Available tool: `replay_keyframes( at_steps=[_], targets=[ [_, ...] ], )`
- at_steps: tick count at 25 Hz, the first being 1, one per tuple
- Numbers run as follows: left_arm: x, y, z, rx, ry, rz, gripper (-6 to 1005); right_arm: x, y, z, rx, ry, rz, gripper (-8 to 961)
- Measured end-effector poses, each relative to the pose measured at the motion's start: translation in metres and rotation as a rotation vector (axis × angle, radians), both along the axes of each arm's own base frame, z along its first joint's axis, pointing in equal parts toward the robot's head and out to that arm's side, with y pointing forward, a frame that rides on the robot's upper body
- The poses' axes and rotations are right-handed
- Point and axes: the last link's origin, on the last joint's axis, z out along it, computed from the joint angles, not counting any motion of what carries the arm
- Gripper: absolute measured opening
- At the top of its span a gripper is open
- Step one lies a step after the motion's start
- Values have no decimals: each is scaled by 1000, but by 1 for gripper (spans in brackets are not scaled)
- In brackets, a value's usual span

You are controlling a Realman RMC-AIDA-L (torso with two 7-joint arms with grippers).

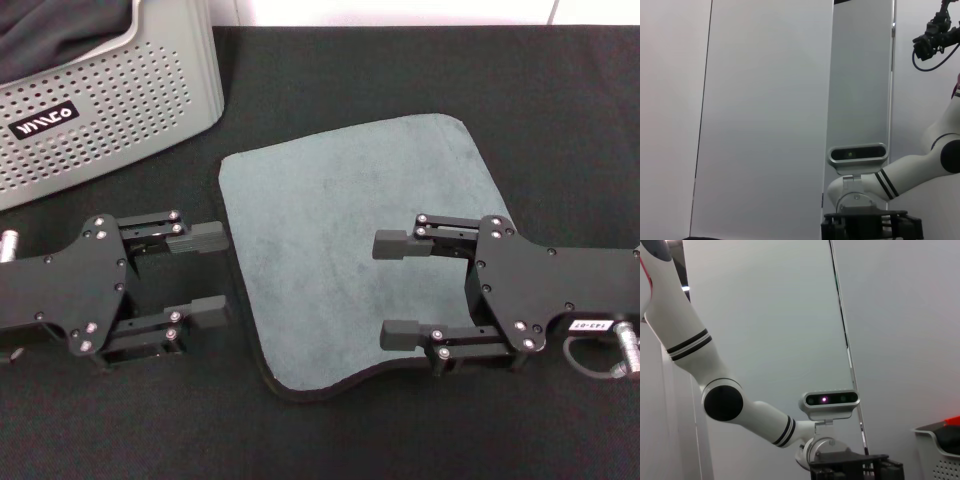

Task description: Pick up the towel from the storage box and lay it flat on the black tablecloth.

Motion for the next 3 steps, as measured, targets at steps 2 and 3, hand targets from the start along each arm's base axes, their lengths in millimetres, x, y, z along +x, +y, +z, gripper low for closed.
replay_keyframes(
  at_steps=[2,3],
  targets=[
    [-1,-1,0,6,-1,5,603,1,0,0,0,2,-6,720],
    [-1,-1,-1,12,-2,6,603,1,0,0,-1,4,-9,720]
  ],
)
